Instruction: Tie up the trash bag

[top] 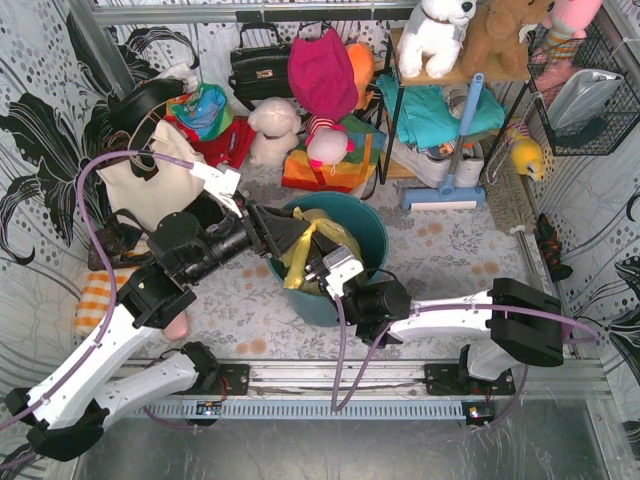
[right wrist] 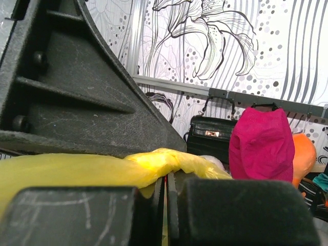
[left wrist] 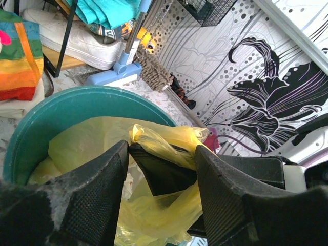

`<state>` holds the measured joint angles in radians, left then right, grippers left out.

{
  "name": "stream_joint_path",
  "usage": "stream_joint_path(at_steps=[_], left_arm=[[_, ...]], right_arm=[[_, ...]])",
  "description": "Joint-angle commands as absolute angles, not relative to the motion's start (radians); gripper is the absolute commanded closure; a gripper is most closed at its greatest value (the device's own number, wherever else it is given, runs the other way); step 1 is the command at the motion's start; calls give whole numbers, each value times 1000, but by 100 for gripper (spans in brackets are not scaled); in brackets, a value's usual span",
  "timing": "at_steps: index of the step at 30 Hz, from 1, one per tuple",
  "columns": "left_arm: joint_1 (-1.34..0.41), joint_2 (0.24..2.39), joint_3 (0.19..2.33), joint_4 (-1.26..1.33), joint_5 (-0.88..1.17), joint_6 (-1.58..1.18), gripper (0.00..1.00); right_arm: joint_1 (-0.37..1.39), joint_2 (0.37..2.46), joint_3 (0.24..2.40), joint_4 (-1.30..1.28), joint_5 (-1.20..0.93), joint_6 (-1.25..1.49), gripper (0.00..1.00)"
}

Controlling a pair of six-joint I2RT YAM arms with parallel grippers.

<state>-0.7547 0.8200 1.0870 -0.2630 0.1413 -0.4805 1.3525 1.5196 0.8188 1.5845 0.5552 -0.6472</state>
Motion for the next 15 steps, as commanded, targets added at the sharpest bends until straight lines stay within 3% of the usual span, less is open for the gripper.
stream_joint_path(at_steps=[1,15], left_arm=[[-762,807,1028,-293,244,-534,37],[-762,732,996,-262,232,-589,36]], right_arm=[[1344,1531,878,1683,509,-695,100],[1344,1552,917,1683,421,-913,100]])
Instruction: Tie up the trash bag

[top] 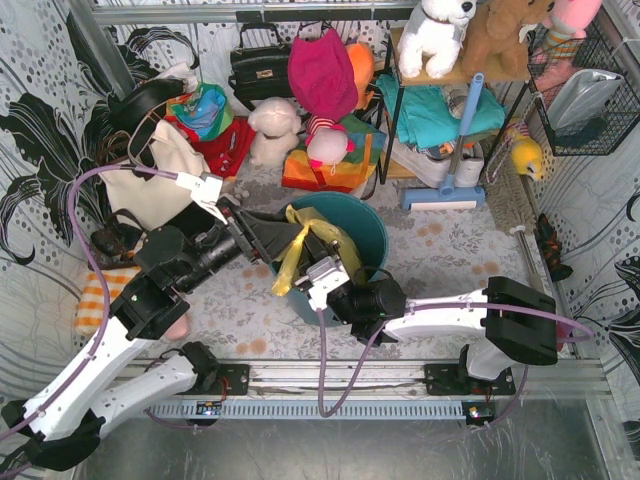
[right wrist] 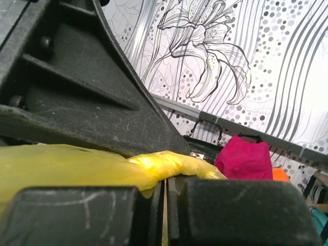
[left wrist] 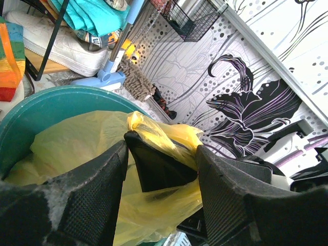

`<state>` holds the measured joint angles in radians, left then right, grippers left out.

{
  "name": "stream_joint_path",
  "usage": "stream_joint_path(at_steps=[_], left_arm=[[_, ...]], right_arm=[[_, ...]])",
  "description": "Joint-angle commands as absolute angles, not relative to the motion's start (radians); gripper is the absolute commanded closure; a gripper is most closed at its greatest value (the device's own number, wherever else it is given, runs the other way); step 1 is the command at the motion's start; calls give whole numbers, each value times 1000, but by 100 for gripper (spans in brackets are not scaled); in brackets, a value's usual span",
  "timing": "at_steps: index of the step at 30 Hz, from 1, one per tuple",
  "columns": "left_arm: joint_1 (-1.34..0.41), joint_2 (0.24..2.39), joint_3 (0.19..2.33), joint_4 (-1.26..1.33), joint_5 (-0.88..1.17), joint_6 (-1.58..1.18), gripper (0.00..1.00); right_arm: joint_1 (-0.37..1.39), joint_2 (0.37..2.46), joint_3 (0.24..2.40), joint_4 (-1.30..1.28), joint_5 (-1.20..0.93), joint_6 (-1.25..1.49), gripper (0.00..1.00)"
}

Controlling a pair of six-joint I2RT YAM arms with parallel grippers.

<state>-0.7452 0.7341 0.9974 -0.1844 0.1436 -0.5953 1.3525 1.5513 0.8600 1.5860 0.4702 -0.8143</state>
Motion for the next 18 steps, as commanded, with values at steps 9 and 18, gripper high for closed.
stream_joint_path(at_steps=[9,18], left_arm=[[-762,736,1063,-274,195,-563,35],[-762,673,1109,-280,4,-556,33]], right_arm=[[1344,1593,935,1683,408,-1067,100],[1344,1609,948,1684,366,-1101,100]])
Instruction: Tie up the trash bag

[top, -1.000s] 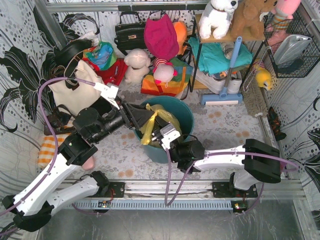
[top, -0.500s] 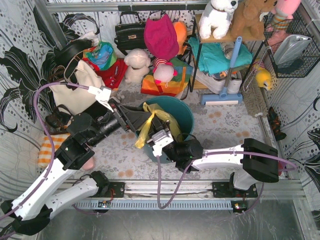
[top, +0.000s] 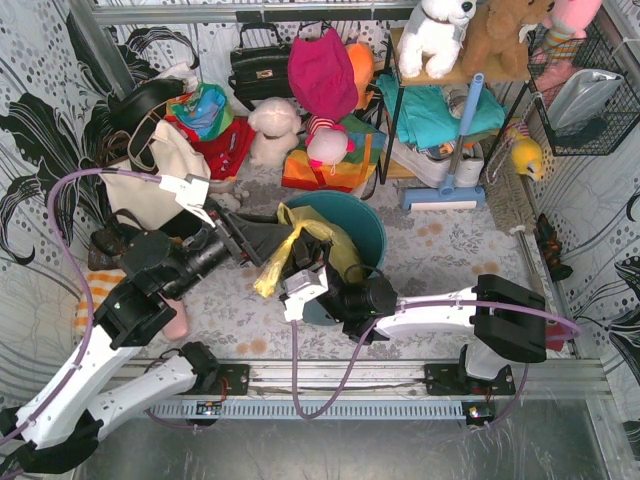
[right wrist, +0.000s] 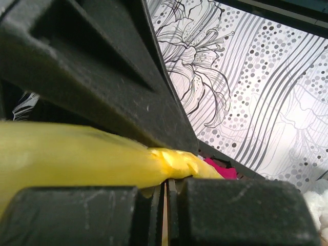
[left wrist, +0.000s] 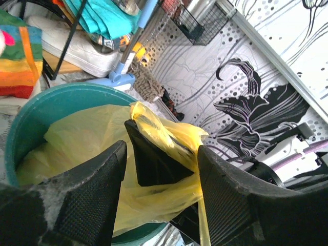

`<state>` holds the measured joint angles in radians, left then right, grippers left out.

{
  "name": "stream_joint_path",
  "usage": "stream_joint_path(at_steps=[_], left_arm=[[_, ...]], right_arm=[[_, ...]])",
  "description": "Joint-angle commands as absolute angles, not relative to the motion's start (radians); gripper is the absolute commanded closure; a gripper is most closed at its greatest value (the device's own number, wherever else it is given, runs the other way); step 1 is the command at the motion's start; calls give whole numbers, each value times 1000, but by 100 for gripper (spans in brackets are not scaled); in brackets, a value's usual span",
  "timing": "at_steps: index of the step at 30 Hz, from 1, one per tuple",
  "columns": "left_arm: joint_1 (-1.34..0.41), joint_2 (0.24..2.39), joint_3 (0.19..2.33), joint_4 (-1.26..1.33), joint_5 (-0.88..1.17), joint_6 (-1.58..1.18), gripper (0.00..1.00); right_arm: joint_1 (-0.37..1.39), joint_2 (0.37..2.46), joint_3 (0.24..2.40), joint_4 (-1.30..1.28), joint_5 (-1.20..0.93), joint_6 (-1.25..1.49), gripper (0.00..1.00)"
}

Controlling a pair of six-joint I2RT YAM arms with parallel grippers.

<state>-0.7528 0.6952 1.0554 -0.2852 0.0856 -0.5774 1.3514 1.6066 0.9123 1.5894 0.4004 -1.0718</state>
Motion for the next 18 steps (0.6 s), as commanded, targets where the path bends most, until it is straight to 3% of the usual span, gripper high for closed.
stream_joint_path(at_steps=[1,18], left_arm=[[-762,673,1116,-281,-15,-559,33],[-762,767,1194,-327,-84,-650,35]], right_arm=[[1344,1609,948,1684,363,-1101,100],[1345,1591,922,1684,350,-1088,100]])
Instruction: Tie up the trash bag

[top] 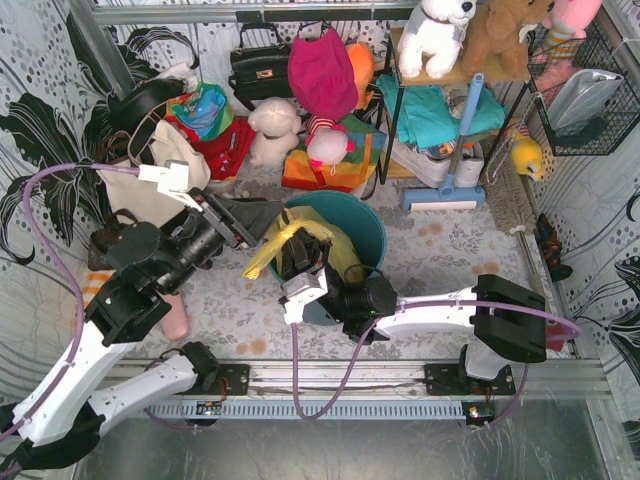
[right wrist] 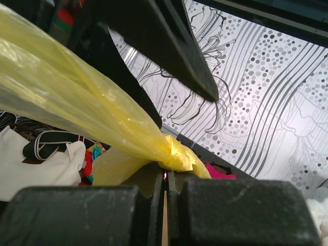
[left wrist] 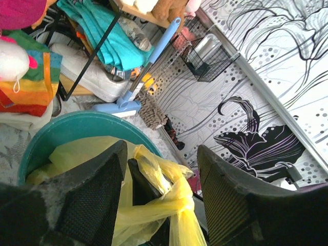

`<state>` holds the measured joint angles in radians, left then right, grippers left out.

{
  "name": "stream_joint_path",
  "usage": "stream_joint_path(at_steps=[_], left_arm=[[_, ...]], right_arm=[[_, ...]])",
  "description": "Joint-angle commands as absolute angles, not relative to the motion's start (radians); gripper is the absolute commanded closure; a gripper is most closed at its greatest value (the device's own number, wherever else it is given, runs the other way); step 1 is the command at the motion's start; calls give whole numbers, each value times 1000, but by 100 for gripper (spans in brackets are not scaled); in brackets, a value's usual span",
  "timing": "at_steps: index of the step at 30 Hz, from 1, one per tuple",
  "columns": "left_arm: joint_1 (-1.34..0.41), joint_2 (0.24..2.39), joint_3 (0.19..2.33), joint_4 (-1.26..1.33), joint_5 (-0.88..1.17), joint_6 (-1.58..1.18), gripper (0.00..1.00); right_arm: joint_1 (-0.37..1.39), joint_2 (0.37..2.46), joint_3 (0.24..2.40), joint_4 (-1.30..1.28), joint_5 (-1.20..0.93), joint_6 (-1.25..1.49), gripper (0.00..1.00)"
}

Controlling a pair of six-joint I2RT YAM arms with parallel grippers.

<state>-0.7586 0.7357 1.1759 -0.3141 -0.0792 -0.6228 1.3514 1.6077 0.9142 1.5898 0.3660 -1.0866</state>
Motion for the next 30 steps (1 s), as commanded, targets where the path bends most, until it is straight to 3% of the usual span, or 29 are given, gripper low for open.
stream_joint_path(at_steps=[1,9,14,18,22,27,30], left_arm=[[-762,772,1192,-326,-74,-654,36],[-762,786,1190,-341,-87,-656,49],[-762,798,1197,-365,-97,-654,49],[-762,807,1196,-361,-90,-651,56],[-762,820,1204,-356,-76,-644,69],[-762,829,1220,-354,-73,-638,98],[-762,833,1227,-348,-73,-623,100]], right_arm=[[1345,1591,921,1684,351,-1088,100],[1345,1590,919,1684,350,-1086,100],[1345,1594,919,1684,349,-1086,100],[1346,1595,919,1684,350,-1088,100],[1347,1594,916,1684,352,-1088,100],[1348,1594,916,1684,353,-1091,100],[1348,1594,916,1684,354,-1091,100]])
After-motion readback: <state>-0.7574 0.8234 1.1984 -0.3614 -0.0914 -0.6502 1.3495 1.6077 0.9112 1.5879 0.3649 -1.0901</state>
